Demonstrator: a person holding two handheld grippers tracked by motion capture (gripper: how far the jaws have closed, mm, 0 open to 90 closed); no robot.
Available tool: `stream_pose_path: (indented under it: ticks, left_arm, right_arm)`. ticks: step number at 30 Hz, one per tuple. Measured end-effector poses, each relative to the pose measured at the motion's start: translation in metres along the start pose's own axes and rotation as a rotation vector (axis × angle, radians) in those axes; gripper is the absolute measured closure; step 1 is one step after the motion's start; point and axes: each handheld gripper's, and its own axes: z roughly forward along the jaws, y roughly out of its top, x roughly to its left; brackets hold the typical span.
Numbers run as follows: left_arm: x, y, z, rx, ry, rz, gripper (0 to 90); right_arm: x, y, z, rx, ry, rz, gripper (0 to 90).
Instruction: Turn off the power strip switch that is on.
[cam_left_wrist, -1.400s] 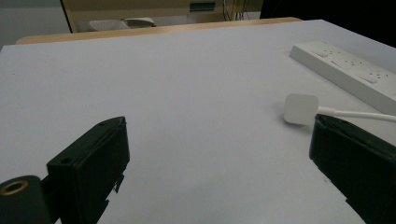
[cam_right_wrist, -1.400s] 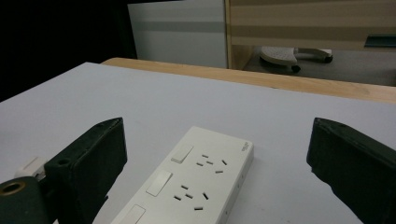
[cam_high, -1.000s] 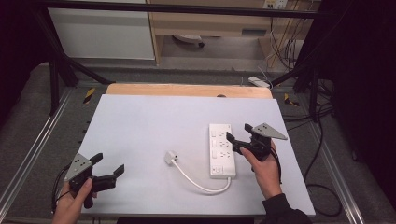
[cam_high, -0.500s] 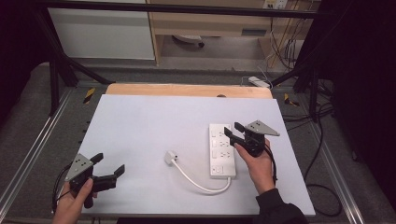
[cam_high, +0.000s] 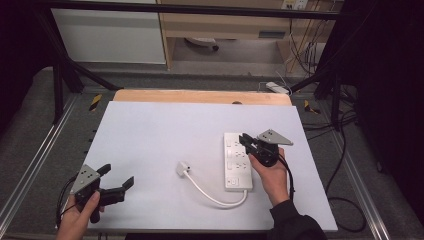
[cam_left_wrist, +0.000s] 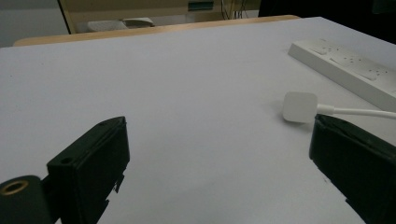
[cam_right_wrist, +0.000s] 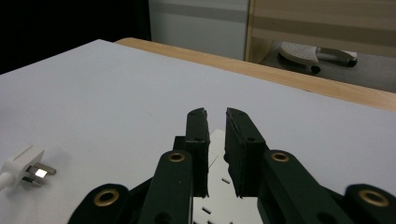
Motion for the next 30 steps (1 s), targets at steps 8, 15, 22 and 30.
stream_pose_path:
  ticks: [8, 15, 22, 30]
  left_arm:
    - [0.002, 0.0, 0.001, 0.003, 0.009, -0.005, 5.0]
    - [0.002, 0.0, 0.002, 0.005, 0.012, 0.003, 5.0]
    - [0.003, 0.0, 0.001, 0.002, 0.014, -0.002, 5.0]
    - [0.0, -0.001, 0.002, 0.01, 0.008, 0.008, 5.0]
  right_arm:
    - [0.0, -0.004, 0.012, 0.016, 0.018, -0.012, 88.9]
    - [-0.003, -0.01, 0.02, 0.036, 0.034, 0.0, 90.0]
    - [-0.004, -0.013, 0.027, 0.063, 0.036, 0.005, 90.0]
    - [0.0, -0.018, 0.033, 0.107, 0.047, -0.01, 90.0]
